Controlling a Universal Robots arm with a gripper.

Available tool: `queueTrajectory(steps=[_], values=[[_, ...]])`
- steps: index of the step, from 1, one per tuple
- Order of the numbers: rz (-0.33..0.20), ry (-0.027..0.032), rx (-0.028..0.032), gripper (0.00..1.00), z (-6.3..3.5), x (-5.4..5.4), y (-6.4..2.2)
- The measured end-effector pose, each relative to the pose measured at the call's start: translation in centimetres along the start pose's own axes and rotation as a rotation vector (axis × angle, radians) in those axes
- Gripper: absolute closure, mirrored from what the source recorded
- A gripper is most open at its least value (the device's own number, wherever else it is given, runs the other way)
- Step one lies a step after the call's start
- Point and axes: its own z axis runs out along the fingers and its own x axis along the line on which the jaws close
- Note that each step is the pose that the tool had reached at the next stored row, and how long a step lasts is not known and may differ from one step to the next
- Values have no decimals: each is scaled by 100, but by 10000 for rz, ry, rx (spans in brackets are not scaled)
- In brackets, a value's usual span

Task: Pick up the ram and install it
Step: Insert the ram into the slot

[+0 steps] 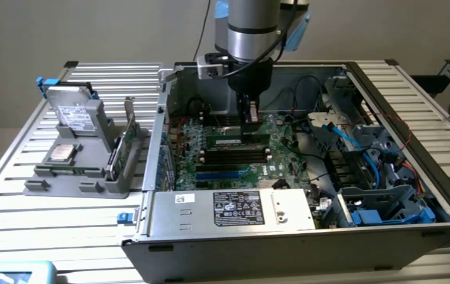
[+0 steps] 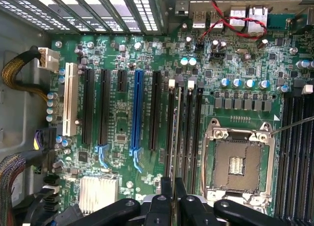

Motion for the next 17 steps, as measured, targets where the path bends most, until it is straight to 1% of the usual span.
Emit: queueTrajectory(steps=[5, 17], values=[[-2, -3, 2, 86, 25, 19, 2], [-11, -2, 1, 86, 121, 7, 15]])
